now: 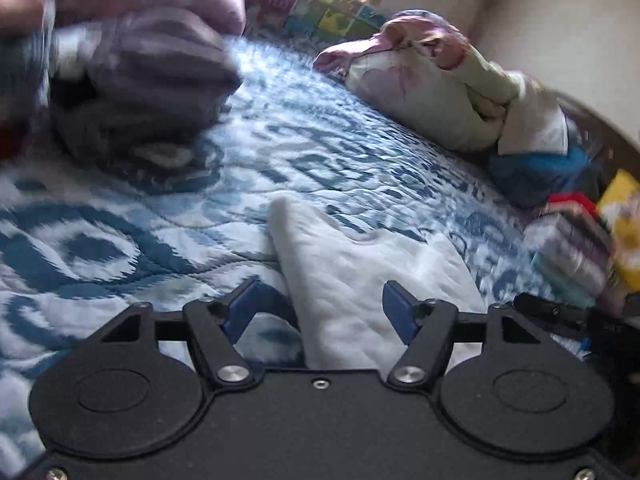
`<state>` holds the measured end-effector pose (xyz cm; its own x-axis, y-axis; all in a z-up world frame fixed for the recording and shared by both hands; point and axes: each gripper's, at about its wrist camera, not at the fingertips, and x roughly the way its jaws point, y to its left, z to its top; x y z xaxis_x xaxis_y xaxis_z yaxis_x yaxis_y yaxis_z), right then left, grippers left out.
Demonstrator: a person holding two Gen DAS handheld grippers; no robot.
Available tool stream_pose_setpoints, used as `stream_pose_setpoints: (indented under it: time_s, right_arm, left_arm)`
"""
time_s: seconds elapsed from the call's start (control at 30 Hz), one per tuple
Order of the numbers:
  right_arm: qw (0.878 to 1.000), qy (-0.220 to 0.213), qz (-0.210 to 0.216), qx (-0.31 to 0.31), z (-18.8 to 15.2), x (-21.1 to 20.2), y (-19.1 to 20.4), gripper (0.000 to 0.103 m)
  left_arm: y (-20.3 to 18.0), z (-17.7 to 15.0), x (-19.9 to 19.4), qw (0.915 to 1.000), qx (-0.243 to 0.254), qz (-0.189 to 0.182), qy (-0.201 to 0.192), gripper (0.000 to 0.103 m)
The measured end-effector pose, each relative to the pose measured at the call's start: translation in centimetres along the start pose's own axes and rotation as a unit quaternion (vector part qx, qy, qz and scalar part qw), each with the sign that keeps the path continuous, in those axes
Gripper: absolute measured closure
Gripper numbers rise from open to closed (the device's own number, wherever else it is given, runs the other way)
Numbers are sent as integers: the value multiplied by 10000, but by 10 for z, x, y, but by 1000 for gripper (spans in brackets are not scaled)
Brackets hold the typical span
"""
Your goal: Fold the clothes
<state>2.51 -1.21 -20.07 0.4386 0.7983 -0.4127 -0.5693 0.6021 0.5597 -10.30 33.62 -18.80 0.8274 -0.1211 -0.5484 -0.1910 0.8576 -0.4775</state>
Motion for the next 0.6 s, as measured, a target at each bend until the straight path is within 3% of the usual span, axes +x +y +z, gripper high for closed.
stream_pose_setpoints:
  time_s: [0.13, 0.27, 0.6]
  right_arm:
    - [9977, 297, 328, 509, 20, 32, -36, 27]
    - [9977, 306, 457, 395, 41, 57, -46, 17]
    - [9881, 1064, 1060, 331, 58, 121, -64, 14]
  left_arm:
    - [31, 25, 19, 9983, -380, -435, 17, 35]
    - [55, 43, 47, 9951, -632, -732, 206, 35]
    - [89, 68, 91, 9778, -833, -1730, 834, 35]
